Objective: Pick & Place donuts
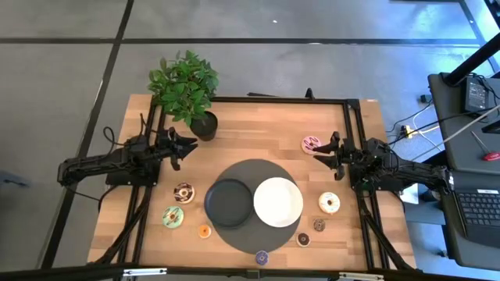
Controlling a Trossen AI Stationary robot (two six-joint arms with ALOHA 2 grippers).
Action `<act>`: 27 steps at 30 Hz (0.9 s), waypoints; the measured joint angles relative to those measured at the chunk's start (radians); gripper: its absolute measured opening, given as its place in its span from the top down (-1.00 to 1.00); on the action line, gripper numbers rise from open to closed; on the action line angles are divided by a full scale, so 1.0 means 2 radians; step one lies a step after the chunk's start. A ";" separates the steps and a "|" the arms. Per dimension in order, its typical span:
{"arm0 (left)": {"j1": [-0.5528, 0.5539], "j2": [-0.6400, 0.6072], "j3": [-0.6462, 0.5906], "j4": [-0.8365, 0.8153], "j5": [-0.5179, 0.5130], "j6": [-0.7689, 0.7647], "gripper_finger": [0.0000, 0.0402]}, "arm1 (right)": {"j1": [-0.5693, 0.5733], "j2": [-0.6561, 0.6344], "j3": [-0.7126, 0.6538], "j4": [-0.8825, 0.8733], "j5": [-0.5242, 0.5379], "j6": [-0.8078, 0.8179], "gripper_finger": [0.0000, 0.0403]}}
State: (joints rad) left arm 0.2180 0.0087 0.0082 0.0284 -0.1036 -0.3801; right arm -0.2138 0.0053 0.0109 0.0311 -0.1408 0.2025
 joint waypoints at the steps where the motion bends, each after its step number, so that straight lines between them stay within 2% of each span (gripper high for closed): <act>1: 0.000 0.000 0.000 0.000 0.000 0.000 0.37 | 0.000 0.000 0.000 0.000 0.000 0.000 0.28; 22: 0.000 0.000 0.000 0.000 0.000 0.000 0.37 | 0.000 0.000 0.000 0.000 0.000 0.000 0.28; 24: 0.000 0.000 0.000 0.000 0.000 0.000 0.37 | 0.000 0.000 0.000 0.000 0.000 0.015 0.28; 27: 0.000 0.000 0.000 0.000 0.000 0.002 0.37 | 0.000 0.000 0.000 0.000 -0.002 0.085 0.28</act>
State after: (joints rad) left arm 0.2176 0.0088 0.0082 0.0288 -0.1038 -0.3766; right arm -0.2138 0.0052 0.0109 0.0311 -0.1444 0.3723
